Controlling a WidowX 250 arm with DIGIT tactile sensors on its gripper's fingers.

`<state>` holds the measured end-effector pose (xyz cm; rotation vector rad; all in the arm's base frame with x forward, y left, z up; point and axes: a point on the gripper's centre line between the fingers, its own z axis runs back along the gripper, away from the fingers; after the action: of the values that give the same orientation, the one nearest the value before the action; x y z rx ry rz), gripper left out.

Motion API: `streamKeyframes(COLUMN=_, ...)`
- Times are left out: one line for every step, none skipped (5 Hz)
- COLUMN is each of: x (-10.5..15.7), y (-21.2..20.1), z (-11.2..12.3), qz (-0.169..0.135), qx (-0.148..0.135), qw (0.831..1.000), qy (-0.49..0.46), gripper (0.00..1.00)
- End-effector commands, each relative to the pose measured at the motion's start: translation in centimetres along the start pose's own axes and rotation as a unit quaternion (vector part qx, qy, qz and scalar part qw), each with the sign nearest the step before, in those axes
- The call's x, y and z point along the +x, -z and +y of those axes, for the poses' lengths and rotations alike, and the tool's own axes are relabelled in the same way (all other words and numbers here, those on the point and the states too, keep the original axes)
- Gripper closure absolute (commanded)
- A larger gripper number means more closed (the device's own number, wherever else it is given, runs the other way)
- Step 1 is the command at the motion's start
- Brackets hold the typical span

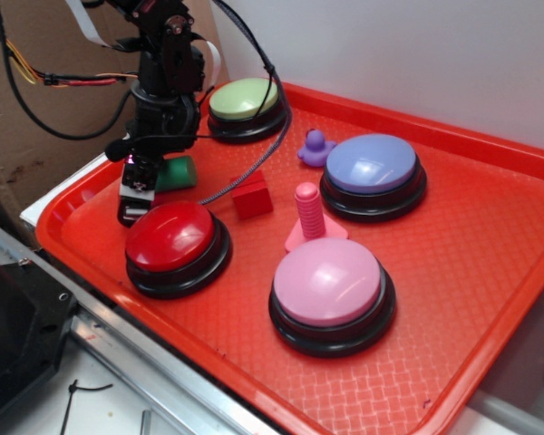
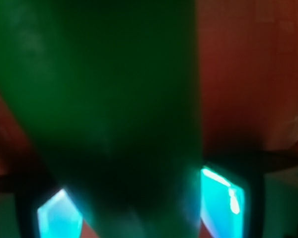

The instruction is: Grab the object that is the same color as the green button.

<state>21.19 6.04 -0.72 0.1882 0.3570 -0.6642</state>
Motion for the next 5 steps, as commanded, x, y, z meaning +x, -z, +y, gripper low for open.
streamKeyframes(x=0.0, y=0.0, z=0.0, qz=0.0, qx=0.0, qw=1.0, qy=0.0, gripper=1.0)
streamKeyframes(x=0.0, y=-0.1, z=0.1, qz=-0.001, qx=-0.004, qw=1.0, qy=-0.003, gripper=1.0)
streamKeyframes(x=-0.1, y=-0.2, z=0.0, qz=-0.004, qx=-0.01, qw=1.0, qy=-0.007, gripper=1.0)
streamKeyframes(x=-0.5, y=-0.8, z=0.1, qz=-0.008, qx=-0.019, qw=1.0, qy=-0.016, gripper=1.0)
streamKeyframes(x=-3.6, y=-5.0, z=-1.3, qz=0.003, qx=-0.084, qw=0.989, qy=-0.124, gripper=1.0)
